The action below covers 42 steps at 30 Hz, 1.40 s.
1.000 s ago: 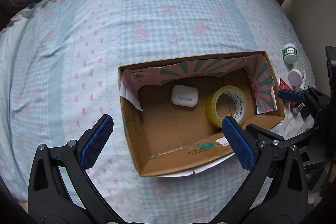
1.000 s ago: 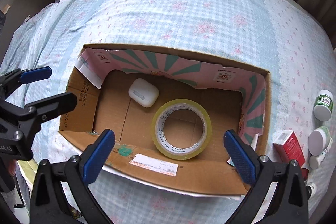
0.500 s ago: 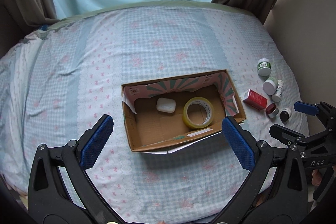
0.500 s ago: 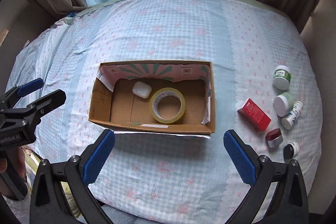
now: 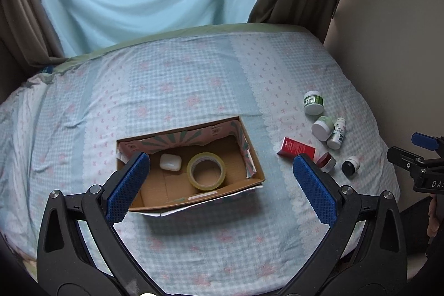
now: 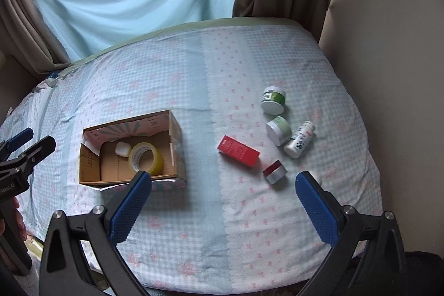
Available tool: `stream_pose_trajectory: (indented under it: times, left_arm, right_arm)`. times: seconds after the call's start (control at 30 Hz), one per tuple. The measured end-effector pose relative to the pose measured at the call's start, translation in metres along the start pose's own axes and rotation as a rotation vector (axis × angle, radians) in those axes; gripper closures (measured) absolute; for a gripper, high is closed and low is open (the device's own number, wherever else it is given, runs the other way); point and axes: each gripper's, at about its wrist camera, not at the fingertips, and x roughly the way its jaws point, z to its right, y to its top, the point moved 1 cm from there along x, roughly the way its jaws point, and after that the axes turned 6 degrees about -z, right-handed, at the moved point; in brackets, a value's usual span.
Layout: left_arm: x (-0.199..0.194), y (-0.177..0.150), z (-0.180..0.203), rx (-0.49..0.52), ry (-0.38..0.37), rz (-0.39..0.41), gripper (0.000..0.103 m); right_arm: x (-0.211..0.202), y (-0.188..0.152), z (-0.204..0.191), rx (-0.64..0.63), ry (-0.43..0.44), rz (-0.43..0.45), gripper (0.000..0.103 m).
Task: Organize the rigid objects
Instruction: 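Withdraw both grippers from the box toward the remaining items, then grasp the red carton with left gripper while right gripper grasps the white vitamin bottle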
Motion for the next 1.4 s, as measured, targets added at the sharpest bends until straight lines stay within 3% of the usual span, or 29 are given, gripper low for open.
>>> stream_pose_trajectory:
  times: [0.1, 0.27, 0.5, 0.7, 1.07, 1.23, 1.3, 1.4]
  left_arm:
    - [0.009, 0.000, 0.038, -0.037, 0.033, -0.020, 0.000]
    - [0.043, 0.000, 0.094, -0.151, -0.011, -0.085, 0.000]
    - [0.108, -0.004, 0.142, -0.311, -0.020, -0.163, 0.000]
    - [0.184, -0.015, 0.157, -0.475, -0.053, -0.225, 0.000]
    - [0.318, -0.023, 0.171, -0.731, -0.036, -0.308, 0.002]
    - [0.358, -0.032, 0.161, -0.857, -0.019, -0.367, 0.010]
    - [0.368, -0.036, 0.162, -0.880, -0.022, -0.390, 0.014]
    - [0.378, -0.038, 0.166, -0.876, 0.001, -0.411, 0.015]
  right_arm:
    - [0.008, 0.002, 0.042, -0.011, 0.007, -0.017, 0.000]
    - [0.026, 0.015, 0.109, 0.016, 0.091, -0.022, 0.000]
    - [0.067, 0.039, 0.174, 0.137, 0.097, -0.057, 0.000]
    - [0.117, 0.054, 0.201, 0.266, 0.112, -0.080, 0.000]
    - [0.247, 0.058, 0.242, 0.581, 0.141, -0.211, 0.000]
    - [0.290, 0.057, 0.249, 0.640, 0.113, -0.265, 0.001]
    - [0.302, 0.055, 0.249, 0.655, 0.105, -0.289, 0.009]
    - [0.317, 0.053, 0.250, 0.690, 0.099, -0.314, 0.011]
